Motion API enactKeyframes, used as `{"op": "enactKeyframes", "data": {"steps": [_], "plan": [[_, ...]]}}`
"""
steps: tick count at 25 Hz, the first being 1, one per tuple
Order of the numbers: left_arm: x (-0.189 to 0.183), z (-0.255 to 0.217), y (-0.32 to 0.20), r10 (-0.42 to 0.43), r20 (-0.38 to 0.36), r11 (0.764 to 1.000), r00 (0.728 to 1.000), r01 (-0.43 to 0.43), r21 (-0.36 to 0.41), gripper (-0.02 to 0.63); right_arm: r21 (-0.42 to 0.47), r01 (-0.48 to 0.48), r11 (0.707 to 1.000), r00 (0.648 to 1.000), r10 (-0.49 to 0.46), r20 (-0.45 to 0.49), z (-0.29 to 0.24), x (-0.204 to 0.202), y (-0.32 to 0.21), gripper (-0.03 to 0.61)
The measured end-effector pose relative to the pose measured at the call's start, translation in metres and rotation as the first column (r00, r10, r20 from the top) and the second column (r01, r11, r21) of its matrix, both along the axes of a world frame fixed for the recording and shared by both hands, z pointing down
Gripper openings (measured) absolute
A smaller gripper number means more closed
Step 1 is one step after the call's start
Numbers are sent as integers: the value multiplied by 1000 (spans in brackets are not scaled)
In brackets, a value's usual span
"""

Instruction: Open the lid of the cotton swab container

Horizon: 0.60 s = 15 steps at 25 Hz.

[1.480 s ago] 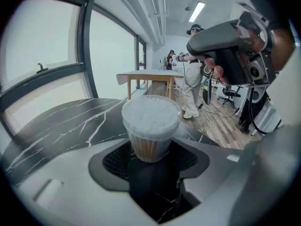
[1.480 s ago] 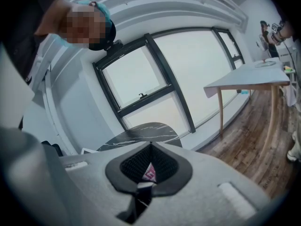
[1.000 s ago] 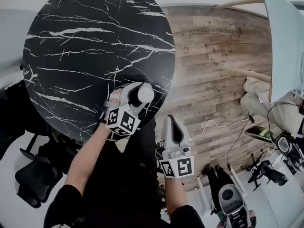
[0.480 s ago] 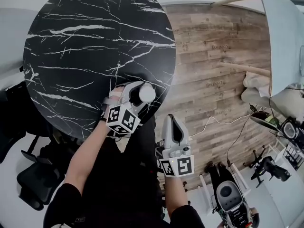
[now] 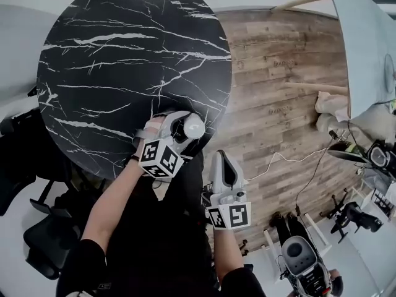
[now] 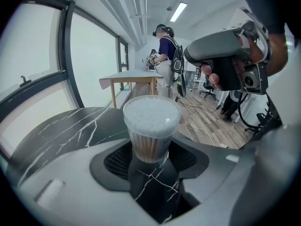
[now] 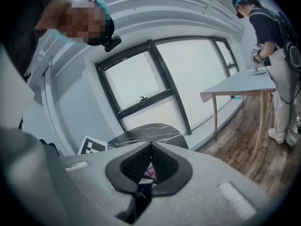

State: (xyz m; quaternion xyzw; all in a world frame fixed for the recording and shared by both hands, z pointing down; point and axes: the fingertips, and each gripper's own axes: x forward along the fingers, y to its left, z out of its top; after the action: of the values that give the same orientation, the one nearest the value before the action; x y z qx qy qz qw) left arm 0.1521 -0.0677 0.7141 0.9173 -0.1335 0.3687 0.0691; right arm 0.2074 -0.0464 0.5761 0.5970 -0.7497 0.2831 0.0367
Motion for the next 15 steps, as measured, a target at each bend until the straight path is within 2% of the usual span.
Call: {"op": "enactKeyframes", "data": {"steps": [8,15], "plan": [[-16,-22,23,30,-19,999,999,-30,-39,249,16,-17,1000,1000,17,-7,-15,-18,21,-2],[-28,-43,47,76,-24,996,997,-77,-34,249,28,-22,999,1000,22,-15,-26,-33,41,-2]]}}
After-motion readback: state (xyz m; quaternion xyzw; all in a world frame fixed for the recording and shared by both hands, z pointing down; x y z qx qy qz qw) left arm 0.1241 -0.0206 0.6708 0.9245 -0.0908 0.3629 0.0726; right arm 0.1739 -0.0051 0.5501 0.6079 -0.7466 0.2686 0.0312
